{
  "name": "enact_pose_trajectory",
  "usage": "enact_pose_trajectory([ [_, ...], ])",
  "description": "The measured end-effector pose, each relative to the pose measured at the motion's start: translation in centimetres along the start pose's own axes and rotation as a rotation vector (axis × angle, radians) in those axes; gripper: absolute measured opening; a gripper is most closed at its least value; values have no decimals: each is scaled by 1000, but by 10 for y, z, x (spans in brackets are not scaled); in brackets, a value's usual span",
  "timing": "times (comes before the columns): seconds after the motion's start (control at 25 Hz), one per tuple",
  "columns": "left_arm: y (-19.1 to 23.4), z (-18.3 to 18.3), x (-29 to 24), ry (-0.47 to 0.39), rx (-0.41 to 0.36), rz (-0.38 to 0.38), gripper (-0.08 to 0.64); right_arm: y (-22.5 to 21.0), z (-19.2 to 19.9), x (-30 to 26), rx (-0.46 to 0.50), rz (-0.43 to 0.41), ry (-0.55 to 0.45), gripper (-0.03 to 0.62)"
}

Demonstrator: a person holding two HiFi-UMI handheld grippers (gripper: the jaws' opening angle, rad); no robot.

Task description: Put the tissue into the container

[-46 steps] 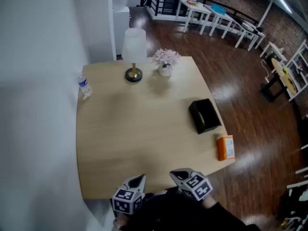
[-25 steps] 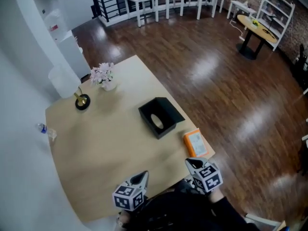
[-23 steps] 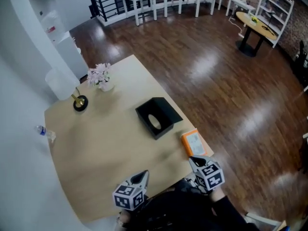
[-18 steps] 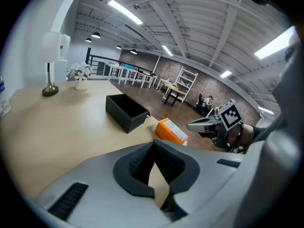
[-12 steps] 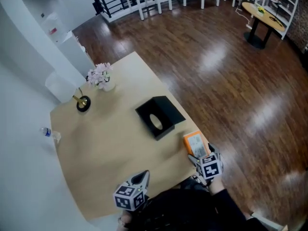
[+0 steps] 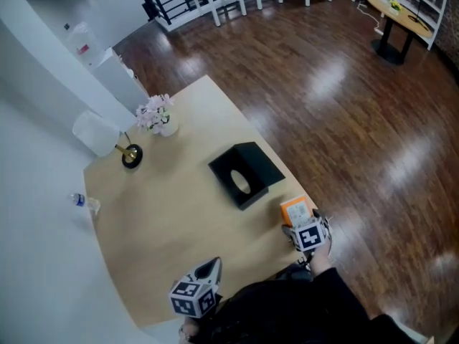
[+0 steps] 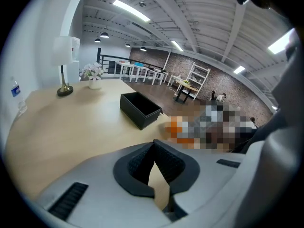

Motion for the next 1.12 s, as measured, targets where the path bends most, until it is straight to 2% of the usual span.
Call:
enact_pose_trajectory([
  [0.12, 4, 1, 0, -1, 13, -3, 0, 5, 1, -7, 3, -20, 13, 512],
  [0.28, 7, -3, 0, -10, 23, -6, 0, 1, 1, -6, 10, -34, 22, 469],
  [0.52, 9, -9, 0, -28, 23, 6, 0, -3, -1, 22, 8, -51, 5, 446],
  [0.8, 8, -14, -3, -45, 12, 37, 0, 34, -27, 106, 68, -114, -104, 446],
  [0.96, 10, -15, -4, -52, 12, 47, 0, 48, -38, 111, 78, -144, -115, 446],
  [1.12, 14, -15, -3, -59, 24, 48, 0, 65, -64, 107, 129, -161, -124, 446],
])
Point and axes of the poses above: the fingertips, and each gripper's own axes: x backward along the fingers, y to its left, z out of its underside, the point moved 1 cm from there along x, backward along the fingers, and after that the axes turned 9 degrees about y, right-handed, at the moved point
